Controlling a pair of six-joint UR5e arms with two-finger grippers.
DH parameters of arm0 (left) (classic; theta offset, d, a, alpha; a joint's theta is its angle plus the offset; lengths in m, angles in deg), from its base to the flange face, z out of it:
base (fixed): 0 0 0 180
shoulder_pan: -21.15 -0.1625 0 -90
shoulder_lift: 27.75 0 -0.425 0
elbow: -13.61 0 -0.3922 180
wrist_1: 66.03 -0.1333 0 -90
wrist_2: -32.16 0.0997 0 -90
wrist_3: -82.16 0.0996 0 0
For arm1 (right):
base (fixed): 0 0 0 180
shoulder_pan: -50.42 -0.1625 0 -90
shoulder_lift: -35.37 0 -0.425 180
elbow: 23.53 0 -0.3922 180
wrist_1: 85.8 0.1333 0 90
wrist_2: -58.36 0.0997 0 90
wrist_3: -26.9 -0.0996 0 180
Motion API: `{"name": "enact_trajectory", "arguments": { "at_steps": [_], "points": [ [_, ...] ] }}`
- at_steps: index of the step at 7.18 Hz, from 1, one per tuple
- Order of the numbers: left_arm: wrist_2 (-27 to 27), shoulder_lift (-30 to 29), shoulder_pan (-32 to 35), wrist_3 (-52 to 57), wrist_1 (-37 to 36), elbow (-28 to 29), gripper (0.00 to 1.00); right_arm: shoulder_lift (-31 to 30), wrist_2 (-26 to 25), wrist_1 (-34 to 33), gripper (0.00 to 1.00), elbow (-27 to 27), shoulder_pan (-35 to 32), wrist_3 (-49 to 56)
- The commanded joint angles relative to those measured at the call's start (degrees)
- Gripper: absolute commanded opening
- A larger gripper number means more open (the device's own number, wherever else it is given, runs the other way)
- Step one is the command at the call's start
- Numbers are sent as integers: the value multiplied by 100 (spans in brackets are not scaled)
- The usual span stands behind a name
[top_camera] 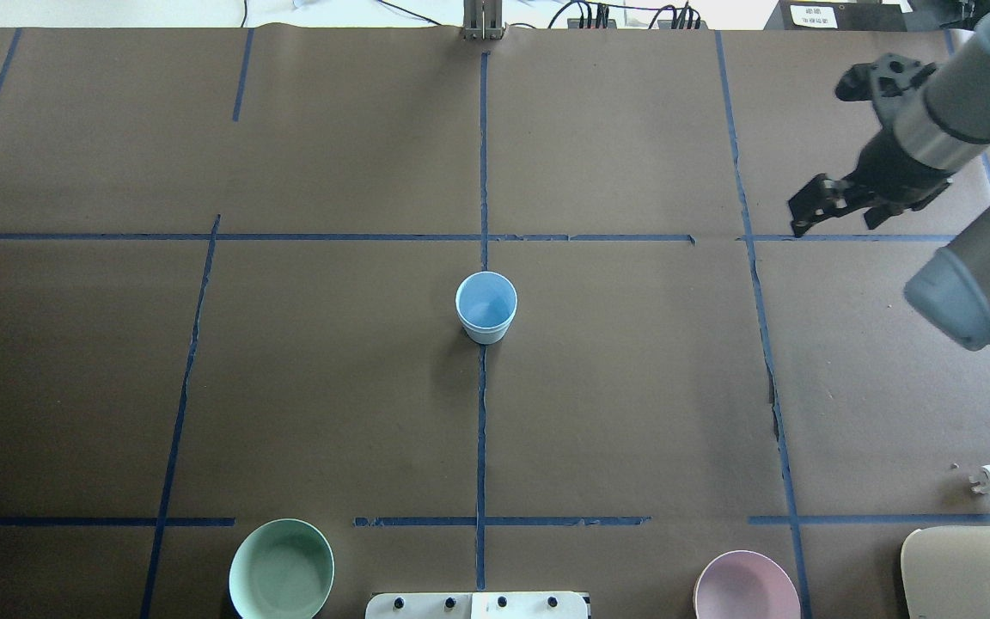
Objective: Stack blue cups with both arms
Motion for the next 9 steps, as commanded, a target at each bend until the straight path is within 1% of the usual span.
{"name": "enact_trajectory", "arguments": {
  "at_steps": [1, 2, 3, 4, 5, 6, 9],
  "points": [
    [-32, -3, 0, -18, 0, -15, 100, -1084, 573, -51, 100, 49, -1355, 2365],
    [-23, -3, -8, -44, 0, -33, 100, -1462, 723, -60, 100, 110, -1866, 3174],
    [29, -3, -8, -62, -35, -42, 100, -1823, 733, -60, 100, 172, -2254, 3817],
    [4, 49, -8, -71, -62, 2, 100, -2114, 733, -34, 100, 190, -2484, 4032],
    [12, 67, 0, -18, -10, -50, 100, -2212, 707, -42, 100, 190, -2573, 4026],
    [29, 76, 0, -18, -79, 132, 100, -2318, 716, 10, 100, 329, -2565, 3939],
    [38, 138, -8, 0, -27, 187, 100, -2319, 742, 19, 100, 435, -2557, 3947]
  ]
}}
